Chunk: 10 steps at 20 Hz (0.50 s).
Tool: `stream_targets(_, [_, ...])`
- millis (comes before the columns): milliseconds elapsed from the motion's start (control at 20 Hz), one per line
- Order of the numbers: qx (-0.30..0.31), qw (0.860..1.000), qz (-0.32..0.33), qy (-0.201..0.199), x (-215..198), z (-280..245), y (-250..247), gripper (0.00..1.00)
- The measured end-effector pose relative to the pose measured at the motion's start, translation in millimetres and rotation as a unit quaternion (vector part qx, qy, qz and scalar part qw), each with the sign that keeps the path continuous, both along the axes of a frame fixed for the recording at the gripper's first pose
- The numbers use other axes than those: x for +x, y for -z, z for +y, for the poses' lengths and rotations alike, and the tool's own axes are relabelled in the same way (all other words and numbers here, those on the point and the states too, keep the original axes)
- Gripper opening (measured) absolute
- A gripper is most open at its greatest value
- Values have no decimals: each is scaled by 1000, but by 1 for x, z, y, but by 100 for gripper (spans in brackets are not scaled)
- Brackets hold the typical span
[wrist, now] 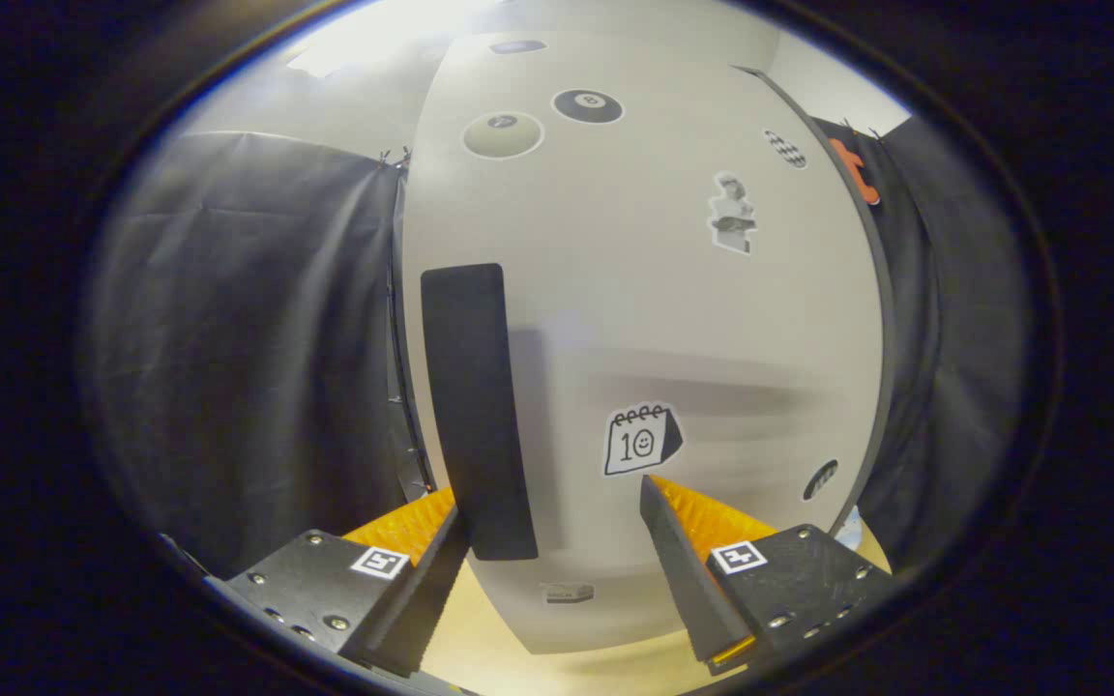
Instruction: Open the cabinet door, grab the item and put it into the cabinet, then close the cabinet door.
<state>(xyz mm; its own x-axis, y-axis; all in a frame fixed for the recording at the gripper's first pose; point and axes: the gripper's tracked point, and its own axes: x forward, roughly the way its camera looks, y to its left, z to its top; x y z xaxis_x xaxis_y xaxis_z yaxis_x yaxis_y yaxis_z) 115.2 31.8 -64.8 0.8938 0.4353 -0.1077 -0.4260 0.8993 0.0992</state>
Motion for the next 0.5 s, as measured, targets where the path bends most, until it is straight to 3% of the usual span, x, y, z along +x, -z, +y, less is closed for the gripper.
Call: stream_targets(500, [-6, 998, -13, 55, 71, 35, 8, 100])
